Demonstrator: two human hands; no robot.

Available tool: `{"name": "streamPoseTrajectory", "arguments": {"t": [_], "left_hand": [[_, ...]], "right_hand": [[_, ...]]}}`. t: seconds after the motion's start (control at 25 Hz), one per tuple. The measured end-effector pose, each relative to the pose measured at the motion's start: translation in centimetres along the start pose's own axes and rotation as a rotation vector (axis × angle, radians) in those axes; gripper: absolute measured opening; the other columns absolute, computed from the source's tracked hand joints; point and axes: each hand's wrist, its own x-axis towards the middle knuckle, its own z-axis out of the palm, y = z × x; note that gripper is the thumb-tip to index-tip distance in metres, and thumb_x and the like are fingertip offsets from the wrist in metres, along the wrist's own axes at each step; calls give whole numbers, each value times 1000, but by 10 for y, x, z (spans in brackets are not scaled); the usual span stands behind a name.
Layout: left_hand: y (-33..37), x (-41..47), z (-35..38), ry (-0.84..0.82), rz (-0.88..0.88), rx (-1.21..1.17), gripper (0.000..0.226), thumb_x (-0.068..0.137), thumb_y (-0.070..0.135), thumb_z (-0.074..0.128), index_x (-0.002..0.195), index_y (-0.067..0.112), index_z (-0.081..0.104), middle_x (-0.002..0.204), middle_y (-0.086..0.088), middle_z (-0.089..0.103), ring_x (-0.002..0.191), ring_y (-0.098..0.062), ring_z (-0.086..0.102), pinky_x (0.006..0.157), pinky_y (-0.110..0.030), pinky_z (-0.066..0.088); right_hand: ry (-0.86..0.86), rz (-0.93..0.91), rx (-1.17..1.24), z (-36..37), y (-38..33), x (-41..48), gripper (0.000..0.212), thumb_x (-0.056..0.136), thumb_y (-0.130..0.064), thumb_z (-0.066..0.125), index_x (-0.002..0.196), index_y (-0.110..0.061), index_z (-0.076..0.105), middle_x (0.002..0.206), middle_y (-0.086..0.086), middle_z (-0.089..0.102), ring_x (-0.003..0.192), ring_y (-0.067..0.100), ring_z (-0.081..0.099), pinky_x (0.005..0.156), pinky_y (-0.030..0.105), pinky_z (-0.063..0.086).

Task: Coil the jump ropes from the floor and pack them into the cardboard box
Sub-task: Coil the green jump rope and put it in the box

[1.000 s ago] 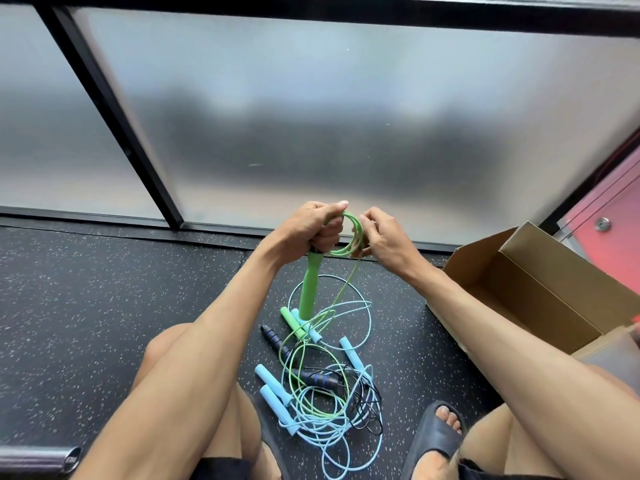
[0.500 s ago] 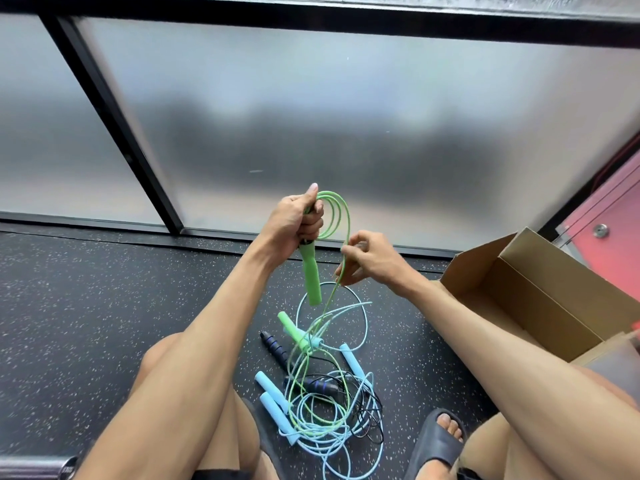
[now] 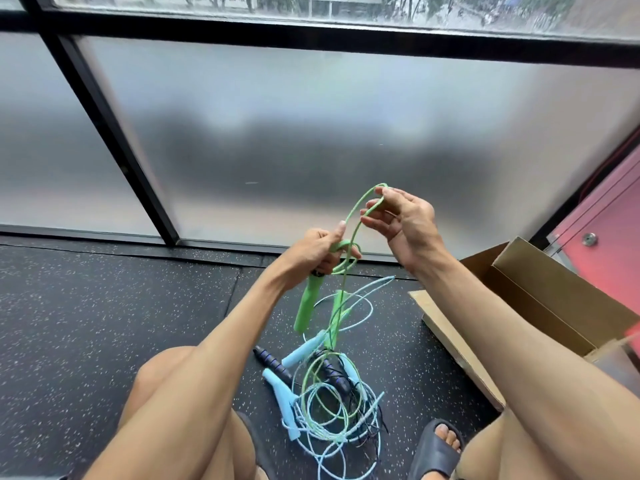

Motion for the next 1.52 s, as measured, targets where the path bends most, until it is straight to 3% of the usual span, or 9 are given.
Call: {"name": "streamPoseTrajectory", "arguments": {"t": [0.2,0.36,0.48,0.6,0.8,0.92,1.16,1.32,1.52], "left_hand": [[3,-3,9,-88,7,19,46,106,39,36,72,13,54,56,5,24,52,-12,17,53,-33,12],[5,1,2,8,-4,-182,43,107,36,32,72,15,47,52,9,22,46,-9,17,49,-28,11],[8,4,-6,52,-3,-375,43,108,33,27,76,13,47,48,10,20,43,-7,17,51,-29,9],[11,6,-9,58,-2,-478,45,108,35,27,76,12,48,47,10,19,42,-7,15,52,-28,9],[9,10,-15,216,37,-432,47,108,35,31,83,4,56,45,10,20,37,-5,16,43,-22,12],[4,11,-22,305,39,-286,54,108,36,32,97,-6,65,45,9,22,39,-7,16,41,-22,12],[-6,10,-8,314,-35,-158,56,107,37,33,106,-7,66,46,9,25,40,-7,18,40,-21,15],[-1,8,-13,301,-40,-140,51,107,33,37,96,-4,69,49,7,21,43,-10,16,44,-22,13],[1,4,-17,380,-44,-140,40,104,27,42,71,11,58,45,6,27,44,-11,19,53,-32,10]], "right_hand": [[70,-2,58,-11,2,3,17,100,-14,53,90,-2,60,65,12,69,60,25,71,56,31,59],[123,47,-355,-29,17,11,22,102,-9,39,107,1,59,70,12,67,65,25,66,58,36,58],[-167,228,-895,-45,44,7,30,96,5,44,123,-1,55,97,16,69,85,25,64,73,37,57],[-474,281,-1177,-49,72,-5,21,93,-7,63,113,-6,66,107,22,70,89,21,60,78,33,48],[-314,267,-898,-32,69,-14,18,98,-3,53,101,14,59,88,34,69,71,35,70,69,45,62],[-150,194,-604,-25,48,-14,20,98,-4,54,104,14,59,75,25,68,55,31,69,53,38,61],[-18,137,-213,-21,28,-6,19,99,-12,53,101,3,66,64,7,63,53,16,62,48,25,54],[110,2,-342,-30,23,2,22,98,-11,52,97,2,70,55,3,50,44,12,42,42,22,34],[268,-27,-797,-52,26,16,20,96,-8,45,100,0,63,61,7,60,45,18,55,42,24,46]]}}
